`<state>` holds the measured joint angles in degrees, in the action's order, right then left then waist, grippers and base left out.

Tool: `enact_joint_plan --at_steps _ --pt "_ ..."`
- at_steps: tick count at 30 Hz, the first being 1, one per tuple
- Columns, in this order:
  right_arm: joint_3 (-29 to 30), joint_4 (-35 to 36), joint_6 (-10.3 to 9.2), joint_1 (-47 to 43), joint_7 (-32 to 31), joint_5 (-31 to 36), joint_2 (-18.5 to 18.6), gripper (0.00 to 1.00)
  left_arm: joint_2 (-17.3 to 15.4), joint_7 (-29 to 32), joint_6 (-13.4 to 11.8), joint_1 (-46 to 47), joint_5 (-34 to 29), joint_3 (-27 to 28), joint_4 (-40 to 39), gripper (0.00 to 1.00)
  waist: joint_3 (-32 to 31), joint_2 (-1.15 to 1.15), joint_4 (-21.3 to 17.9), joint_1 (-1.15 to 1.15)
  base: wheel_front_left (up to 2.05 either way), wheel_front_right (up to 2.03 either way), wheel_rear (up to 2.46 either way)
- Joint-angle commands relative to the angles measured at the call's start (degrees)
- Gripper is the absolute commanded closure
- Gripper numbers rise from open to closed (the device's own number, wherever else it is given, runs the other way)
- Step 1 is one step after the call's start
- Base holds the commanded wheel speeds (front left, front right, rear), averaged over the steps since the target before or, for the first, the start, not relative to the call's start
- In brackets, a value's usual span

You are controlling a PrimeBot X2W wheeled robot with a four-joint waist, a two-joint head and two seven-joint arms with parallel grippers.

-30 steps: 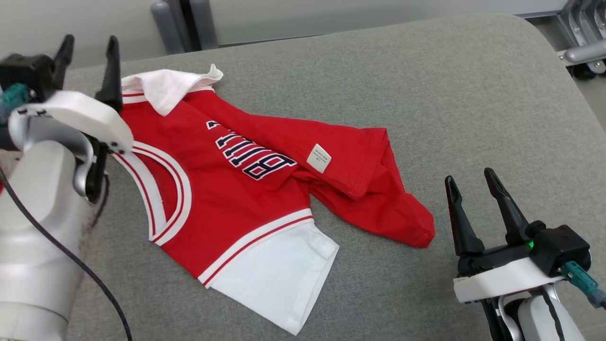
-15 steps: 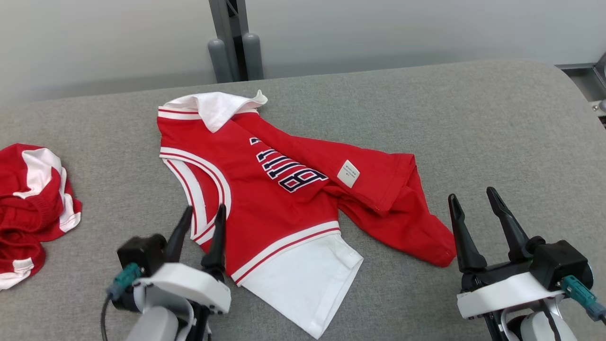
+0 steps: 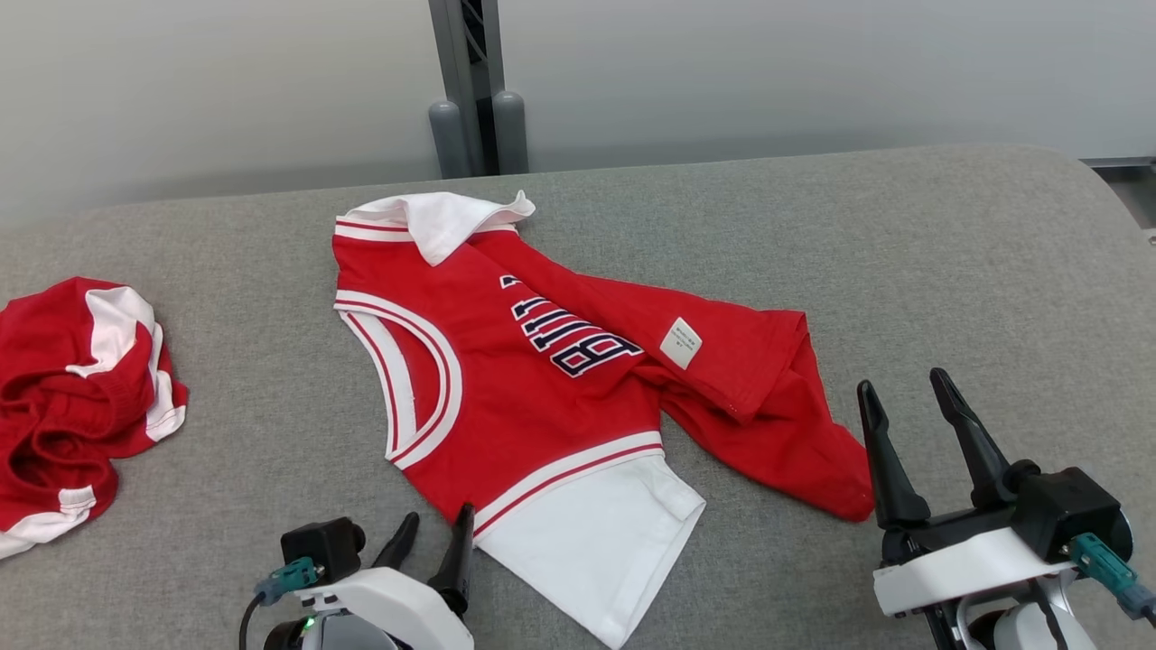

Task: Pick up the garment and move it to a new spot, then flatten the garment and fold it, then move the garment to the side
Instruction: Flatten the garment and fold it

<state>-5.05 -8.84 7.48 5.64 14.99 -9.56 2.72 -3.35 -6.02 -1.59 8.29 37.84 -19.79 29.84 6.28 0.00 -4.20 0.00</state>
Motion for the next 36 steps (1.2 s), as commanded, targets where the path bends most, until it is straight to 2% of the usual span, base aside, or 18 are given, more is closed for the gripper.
enact_joint_plan --at_steps 1,5,6,7,8,12,16,19,25,27,28,29,30,36 --pt "-0.07 -0.1 0.03 -0.25 0.29 0.37 0.34 0.0 -0.21 0.82 -0.08 0.93 0.57 -0.21 0.37 0.0 -0.02 0.0 -0.28 0.0 0.0 0.0 0.0" --pt "-0.22 -0.01 0.03 0.08 0.29 0.73 0.34 0.0 0.06 4.15 0.05 2.17 3.06 -0.68 2.89 0.0 0.12 0.0 -1.18 0.0 0.0 0.0 0.0" --pt "-0.18 0.01 0.03 0.04 0.3 0.75 0.34 0.0 0.09 4.2 0.24 2.58 3.35 -0.79 3.56 0.4 0.15 0.0 -1.36 0.0 0.0 0.0 0.0" --pt "-0.06 -0.02 0.03 -0.06 0.3 0.73 0.34 0.0 0.13 4.22 0.42 2.96 3.72 -0.86 4.22 0.94 0.17 0.0 -1.47 0.0 0.0 0.0 0.0" --pt "-0.01 -0.07 0.03 -0.17 0.3 0.89 0.34 0.0 0.14 3.89 0.25 3.48 3.37 -1.1 4.94 1.0 0.17 0.0 -1.58 0.0 0.0 0.0 0.0" --pt "0.55 -0.2 0.03 -0.62 0.29 1.34 0.34 0.0 -1.54 -0.18 -0.77 5.52 1.23 -0.64 6.68 1.0 0.05 0.0 -1.74 0.0 0.0 0.0 0.0" --pt "2.66 -0.2 0.03 -1.44 0.29 2.28 0.34 0.0 -5.0 -4.62 -2.24 6.16 -0.78 0.78 7.04 1.0 -0.06 0.0 -1.04 0.0 0.0 0.0 0.0" --pt "3.83 -0.39 0.03 -1.63 0.29 2.74 0.34 0.0 -6.71 -5.57 -2.9 6.09 -1.46 1.45 6.7 1.0 -0.19 0.0 -0.71 0.0 0.0 0.0 0.0" --pt "7.57 -1.64 0.03 -2.14 0.3 4.37 0.34 0.0 -11.68 -7.03 -6.11 5.14 -4.06 2.68 5.98 1.0 -0.46 0.0 -0.28 0.0 0.0 0.0 0.0" --pt "7.84 -2.01 0.03 -2.04 0.29 4.83 0.32 0.0 -12.25 -7.32 -7.0 4.88 -4.05 3.28 5.12 1.0 -0.49 0.0 -0.23 0.0 0.0 0.0 0.0" --pt "7.86 -2.18 0.03 -2.02 0.29 4.82 0.33 0.0 -12.41 -7.47 -7.0 4.8 -3.8 3.59 4.58 0.85 -0.49 0.0 -0.22 0.0 0.0 0.0 0.0" --pt "7.83 -2.33 0.03 -2.02 0.29 4.86 0.34 0.0 -12.48 -7.63 -6.77 4.61 -3.61 3.72 4.02 0.45 -0.53 0.0 -0.24 0.0 0.0 0.0 0.0" --pt "7.72 -2.35 0.03 -2.07 0.3 4.97 0.34 0.0 -12.38 -7.7 -6.82 4.37 -3.35 3.96 3.38 0.0 -0.57 0.0 -0.27 0.0 0.0 0.0 0.0" --pt "7.12 -2.44 0.03 -2.68 0.3 5.17 0.34 0.0 -11.51 -8.73 -7.82 2.33 -4.26 4.43 -2.34 0.0 -1.1 0.0 -0.44 0.0 0.0 0.0 0.0"
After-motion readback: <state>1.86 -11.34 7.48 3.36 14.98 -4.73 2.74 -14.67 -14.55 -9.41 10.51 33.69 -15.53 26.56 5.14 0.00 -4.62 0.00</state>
